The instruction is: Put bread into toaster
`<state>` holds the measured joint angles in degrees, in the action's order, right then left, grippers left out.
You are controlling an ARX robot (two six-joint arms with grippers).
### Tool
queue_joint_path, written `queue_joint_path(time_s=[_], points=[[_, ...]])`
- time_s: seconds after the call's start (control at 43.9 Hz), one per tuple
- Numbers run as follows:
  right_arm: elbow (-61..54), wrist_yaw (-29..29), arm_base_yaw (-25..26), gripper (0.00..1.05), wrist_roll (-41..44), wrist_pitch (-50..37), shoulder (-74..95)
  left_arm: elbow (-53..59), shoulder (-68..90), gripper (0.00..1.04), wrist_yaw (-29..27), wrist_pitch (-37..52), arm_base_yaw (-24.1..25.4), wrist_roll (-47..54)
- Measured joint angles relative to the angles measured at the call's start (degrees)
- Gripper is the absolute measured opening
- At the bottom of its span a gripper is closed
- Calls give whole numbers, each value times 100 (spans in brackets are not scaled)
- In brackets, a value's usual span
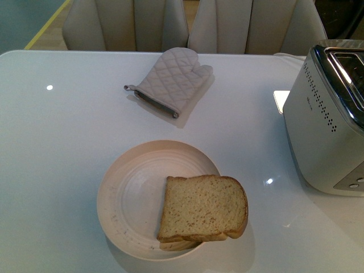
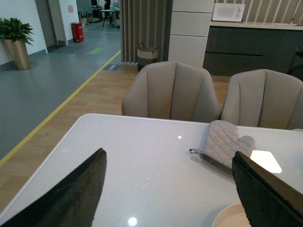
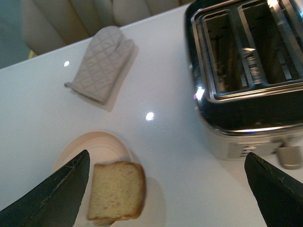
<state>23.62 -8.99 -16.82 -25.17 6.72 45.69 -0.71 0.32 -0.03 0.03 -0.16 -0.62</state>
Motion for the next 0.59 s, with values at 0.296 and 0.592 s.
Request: queue_joint_path(time_s=[0.296, 0.592], points=[[857, 835, -232, 96, -756, -1290, 3003, 0, 0, 98, 0, 0, 0, 13], [1209, 1521, -387, 96, -1088, -2538, 5755, 0, 0, 98, 0, 0, 0, 13]])
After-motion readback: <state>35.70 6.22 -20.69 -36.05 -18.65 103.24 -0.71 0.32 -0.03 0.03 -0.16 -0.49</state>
